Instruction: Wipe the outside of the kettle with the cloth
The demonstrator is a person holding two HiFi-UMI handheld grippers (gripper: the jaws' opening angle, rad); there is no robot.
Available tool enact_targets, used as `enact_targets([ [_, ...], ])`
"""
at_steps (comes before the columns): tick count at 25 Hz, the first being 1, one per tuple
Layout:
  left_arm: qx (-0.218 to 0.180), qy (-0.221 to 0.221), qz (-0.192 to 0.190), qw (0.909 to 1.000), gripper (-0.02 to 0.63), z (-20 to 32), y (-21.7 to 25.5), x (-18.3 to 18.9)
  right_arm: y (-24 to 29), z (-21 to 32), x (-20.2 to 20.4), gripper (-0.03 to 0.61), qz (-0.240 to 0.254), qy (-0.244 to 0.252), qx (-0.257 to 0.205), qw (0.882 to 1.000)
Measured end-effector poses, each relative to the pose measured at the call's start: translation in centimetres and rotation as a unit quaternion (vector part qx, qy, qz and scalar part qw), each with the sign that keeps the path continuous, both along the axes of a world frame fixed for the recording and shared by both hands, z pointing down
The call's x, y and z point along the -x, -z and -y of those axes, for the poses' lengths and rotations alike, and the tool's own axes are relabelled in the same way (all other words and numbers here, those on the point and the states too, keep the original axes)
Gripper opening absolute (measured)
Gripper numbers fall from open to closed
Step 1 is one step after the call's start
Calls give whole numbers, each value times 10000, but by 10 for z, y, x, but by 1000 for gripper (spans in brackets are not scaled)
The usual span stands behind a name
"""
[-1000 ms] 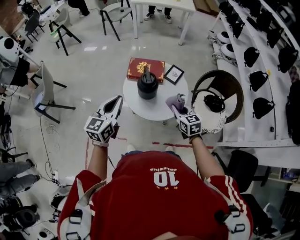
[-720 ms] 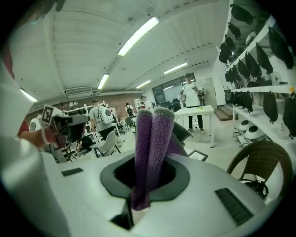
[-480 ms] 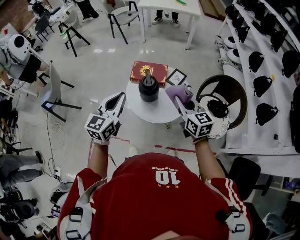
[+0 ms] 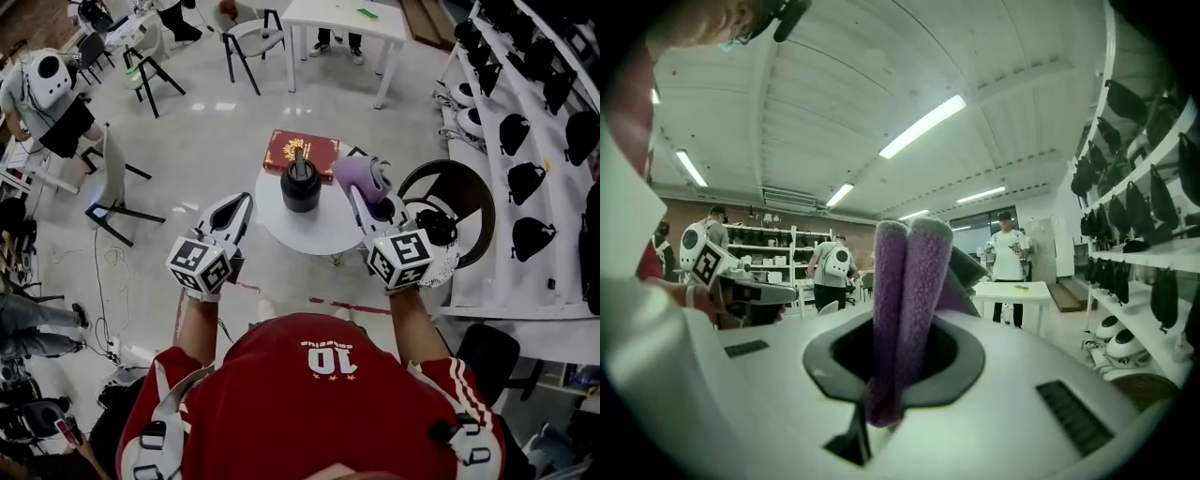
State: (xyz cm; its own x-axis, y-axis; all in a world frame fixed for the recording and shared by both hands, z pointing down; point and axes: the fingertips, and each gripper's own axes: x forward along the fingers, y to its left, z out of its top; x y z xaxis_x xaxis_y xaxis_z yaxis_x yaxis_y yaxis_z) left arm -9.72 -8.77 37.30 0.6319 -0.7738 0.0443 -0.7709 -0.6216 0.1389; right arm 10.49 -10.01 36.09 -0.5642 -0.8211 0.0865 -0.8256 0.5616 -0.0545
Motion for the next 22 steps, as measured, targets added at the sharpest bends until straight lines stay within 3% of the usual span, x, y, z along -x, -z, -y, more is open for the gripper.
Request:
enact_targets([
  [22,-27,-67,104,9999,6,10,-4,-2,-3,1,-3,47,-267,-260,-69,9993],
])
